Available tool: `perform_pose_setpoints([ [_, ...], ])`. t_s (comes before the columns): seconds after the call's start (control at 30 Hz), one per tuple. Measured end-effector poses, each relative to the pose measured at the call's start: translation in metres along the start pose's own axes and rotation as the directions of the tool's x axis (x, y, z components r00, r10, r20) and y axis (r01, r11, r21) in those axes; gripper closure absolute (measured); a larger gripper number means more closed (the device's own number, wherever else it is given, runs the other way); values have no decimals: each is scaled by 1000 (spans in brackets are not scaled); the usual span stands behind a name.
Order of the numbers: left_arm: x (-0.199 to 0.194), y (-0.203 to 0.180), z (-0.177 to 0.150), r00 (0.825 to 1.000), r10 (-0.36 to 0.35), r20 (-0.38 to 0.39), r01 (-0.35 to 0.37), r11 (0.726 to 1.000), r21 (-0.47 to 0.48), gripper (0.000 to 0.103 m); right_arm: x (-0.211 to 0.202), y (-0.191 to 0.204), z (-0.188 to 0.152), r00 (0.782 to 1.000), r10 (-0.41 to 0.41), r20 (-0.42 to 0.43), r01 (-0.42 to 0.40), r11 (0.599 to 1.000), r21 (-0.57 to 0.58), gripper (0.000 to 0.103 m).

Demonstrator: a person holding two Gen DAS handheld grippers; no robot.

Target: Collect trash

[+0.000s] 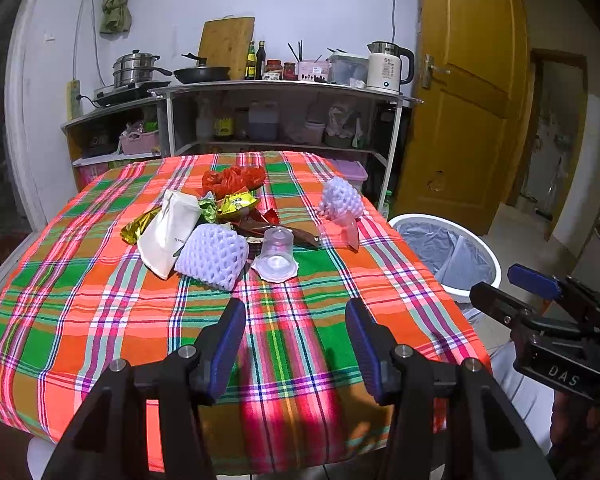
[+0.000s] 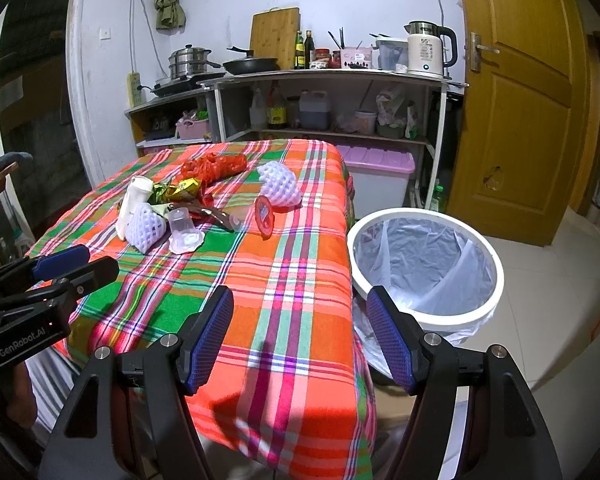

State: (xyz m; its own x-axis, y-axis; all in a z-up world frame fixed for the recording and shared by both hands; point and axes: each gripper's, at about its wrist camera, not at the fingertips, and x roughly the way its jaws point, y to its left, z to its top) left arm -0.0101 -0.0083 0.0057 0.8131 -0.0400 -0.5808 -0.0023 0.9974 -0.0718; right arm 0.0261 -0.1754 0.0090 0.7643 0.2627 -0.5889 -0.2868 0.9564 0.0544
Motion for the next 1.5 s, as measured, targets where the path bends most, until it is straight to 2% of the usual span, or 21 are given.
perform_pose_setpoints([
  [0.2, 7, 11, 1, 1000, 11, -7, -11, 1000, -23, 51, 7, 3, 2, 1000, 6, -10, -6, 1000, -12, 33],
  [0.37, 20, 31, 3, 999, 28, -22, -29, 998, -55, 51, 22, 8, 12, 999, 45, -20, -46, 999, -26, 33],
  [0.63, 52, 72, 19, 998, 35, -55, -42, 991, -127, 51, 60, 24, 34, 992, 118, -49, -121, 992, -47, 33],
  [0.8, 74, 84, 30, 996, 34, -81, -44, 992, -115, 51, 94, 28, 49, 986, 144, -88, -147, 988, -37, 33],
  [1.03, 105, 95, 44, 994, -9, -108, -4, 992, -122, 51, 135, 27, 67, 973, 176, -149, -176, 984, 16, 33],
  [1.13, 114, 97, 48, 993, -27, -115, 12, 992, -125, 41, 151, 27, 73, 968, 184, -171, -182, 983, 28, 33],
  [1.27, 125, 99, 50, 990, -40, -132, 24, 992, -122, 37, 174, 24, 78, 956, 204, -209, -194, 979, 68, 34],
  [1.3, 128, 99, 50, 990, -37, -138, 21, 993, -118, 37, 179, 24, 79, 953, 208, -220, -197, 978, 73, 35],
  [1.4, 133, 99, 49, 988, -33, -150, 16, 993, -115, 37, 194, 24, 79, 939, 223, -263, -206, 974, 93, 48],
  [1.5, 136, 98, 49, 988, -32, -153, 16, 994, -108, 37, 196, 24, 79, 937, 228, -265, -210, 973, 96, 49],
])
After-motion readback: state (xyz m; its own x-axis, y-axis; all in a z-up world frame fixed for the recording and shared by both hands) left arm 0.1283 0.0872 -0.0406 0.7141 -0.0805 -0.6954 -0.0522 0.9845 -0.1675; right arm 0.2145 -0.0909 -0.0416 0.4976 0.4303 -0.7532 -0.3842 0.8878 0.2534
